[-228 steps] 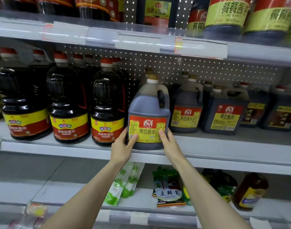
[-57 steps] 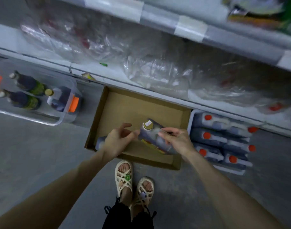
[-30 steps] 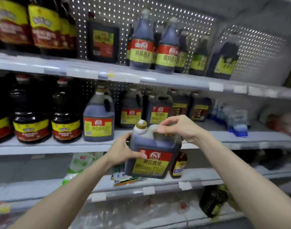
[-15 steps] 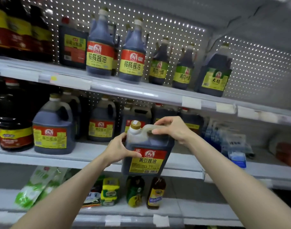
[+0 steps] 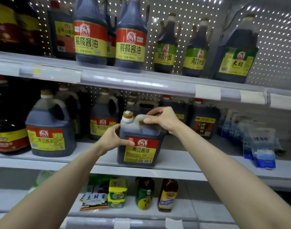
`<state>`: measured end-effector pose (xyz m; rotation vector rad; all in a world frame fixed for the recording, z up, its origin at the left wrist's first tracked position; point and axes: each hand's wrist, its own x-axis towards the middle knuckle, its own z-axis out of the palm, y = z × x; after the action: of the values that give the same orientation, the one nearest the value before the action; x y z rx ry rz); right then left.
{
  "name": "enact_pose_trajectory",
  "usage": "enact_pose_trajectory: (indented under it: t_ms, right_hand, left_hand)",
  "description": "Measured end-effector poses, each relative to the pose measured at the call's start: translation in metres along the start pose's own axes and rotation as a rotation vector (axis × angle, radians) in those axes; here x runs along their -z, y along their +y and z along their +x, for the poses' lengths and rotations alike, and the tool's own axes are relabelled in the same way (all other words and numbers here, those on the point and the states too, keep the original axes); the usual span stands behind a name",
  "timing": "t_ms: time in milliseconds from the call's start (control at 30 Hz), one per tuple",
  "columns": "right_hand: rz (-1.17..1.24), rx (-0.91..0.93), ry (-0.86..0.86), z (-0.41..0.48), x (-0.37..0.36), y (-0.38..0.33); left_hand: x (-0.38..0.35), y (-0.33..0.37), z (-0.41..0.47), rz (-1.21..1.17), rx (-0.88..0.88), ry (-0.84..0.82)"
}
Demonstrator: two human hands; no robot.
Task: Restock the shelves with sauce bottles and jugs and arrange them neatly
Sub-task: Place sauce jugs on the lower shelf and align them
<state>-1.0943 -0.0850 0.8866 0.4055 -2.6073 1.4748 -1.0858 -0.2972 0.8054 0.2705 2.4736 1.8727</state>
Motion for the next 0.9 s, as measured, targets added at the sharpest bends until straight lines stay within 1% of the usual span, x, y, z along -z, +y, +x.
enact_pose_trajectory:
  t_ms: [167, 267, 467, 567, 633, 767, 900]
  right_hand:
    - [0.002, -0.007, 0.021, 0.016, -0.009, 0.006]
    - [0.037, -0.035, 0.061, 0.020, -0.018, 0.009]
    - [0.167, -0.064, 0.209, 0.011, -0.031, 0.028]
    - [0.172, -0.057, 0.237, 0.007, -0.036, 0.036]
    - [0.201, -0.092, 0.253, 0.002, -0.041, 0.042]
    - [0.285, -0.246, 0.220, -0.017, -0.057, 0.066]
    - [0.304, -0.247, 0.178, -0.027, -0.074, 0.089]
  left_hand:
    - [0.005, -0.008, 0.015, -0.042, 0.024, -0.025]
    - [0.005, -0.015, 0.016, -0.084, 0.037, -0.023]
    - [-0.001, -0.034, 0.013, -0.179, -0.016, -0.025]
    - [-0.003, -0.043, 0.012, -0.216, -0.039, -0.030]
    - [-0.004, -0.052, 0.012, -0.233, -0.052, -0.030]
    - [-0.012, -0.067, 0.008, -0.221, -0.052, -0.046]
    - [-0.015, -0.084, 0.009, -0.195, -0.040, -0.069]
